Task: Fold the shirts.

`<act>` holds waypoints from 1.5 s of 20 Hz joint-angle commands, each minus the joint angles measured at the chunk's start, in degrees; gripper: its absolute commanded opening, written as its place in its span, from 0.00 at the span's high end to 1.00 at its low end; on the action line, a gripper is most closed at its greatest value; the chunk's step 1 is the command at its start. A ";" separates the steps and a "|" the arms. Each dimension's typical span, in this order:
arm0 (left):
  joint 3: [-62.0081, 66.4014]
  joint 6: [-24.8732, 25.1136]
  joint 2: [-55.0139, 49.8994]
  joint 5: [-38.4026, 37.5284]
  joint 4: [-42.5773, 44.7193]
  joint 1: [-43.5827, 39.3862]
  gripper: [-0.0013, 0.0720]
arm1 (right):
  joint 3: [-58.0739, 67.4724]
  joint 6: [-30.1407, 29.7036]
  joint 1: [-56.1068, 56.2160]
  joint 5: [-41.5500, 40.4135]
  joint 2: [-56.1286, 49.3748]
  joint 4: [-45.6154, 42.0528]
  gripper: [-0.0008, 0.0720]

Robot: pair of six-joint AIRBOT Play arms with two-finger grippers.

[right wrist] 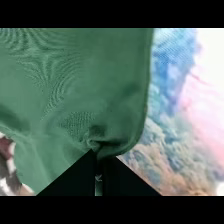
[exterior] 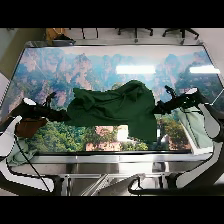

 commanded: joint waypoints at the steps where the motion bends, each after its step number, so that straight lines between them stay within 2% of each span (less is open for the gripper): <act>1: 7.82 -0.11 3.67 -11.06 -9.92 1.01 0.96 | 3.28 -2.32 0.28 4.55 5.97 10.82 0.96; 4: 18.56 -0.17 13.86 -16.33 -27.10 2.95 0.96 | 11.41 -5.97 -0.44 4.22 17.14 16.13 0.96; 6: 25.03 -0.17 21.29 -15.02 -40.13 5.14 0.96 | 17.25 -8.76 -0.79 -0.17 25.92 18.84 0.96; 9: 32.59 -1.62 31.08 -10.10 -52.92 9.09 0.96 | 23.63 -10.29 -0.79 -9.81 38.07 18.45 0.96; 12: 39.63 -6.05 38.51 -7.23 -56.26 14.34 0.96 | 26.40 -14.10 -0.79 -17.86 46.86 17.14 0.96; 15: 44.72 -11.32 43.69 -6.93 -55.80 25.03 0.96 | 28.15 -14.36 -0.76 -25.73 52.02 11.87 0.96; 18: 45.24 -15.19 45.57 -11.45 -55.74 40.24 0.96 | 30.08 -14.34 -0.79 -27.26 52.54 7.15 0.96; 20: 40.79 -16.26 45.55 -12.04 -53.81 43.82 0.96 | 30.03 -12.94 -0.79 -26.82 50.60 6.29 0.96; 22: 35.60 -12.26 43.82 -12.15 -48.92 38.71 0.96 | 29.97 -10.47 -0.76 -24.63 46.75 6.40 0.96; 24: 31.26 -9.09 39.71 -12.11 -42.73 27.80 0.96 | 29.94 -7.52 -0.68 -18.95 40.13 7.87 0.96; 27: 24.81 -5.84 30.03 -5.09 -30.62 10.80 0.96 | 27.87 -6.34 -0.07 -12.00 27.87 11.87 0.96; 30: 22.14 -5.88 16.28 3.17 -17.14 0.28 0.96 | 22.80 -7.13 2.25 -12.15 14.36 11.47 0.96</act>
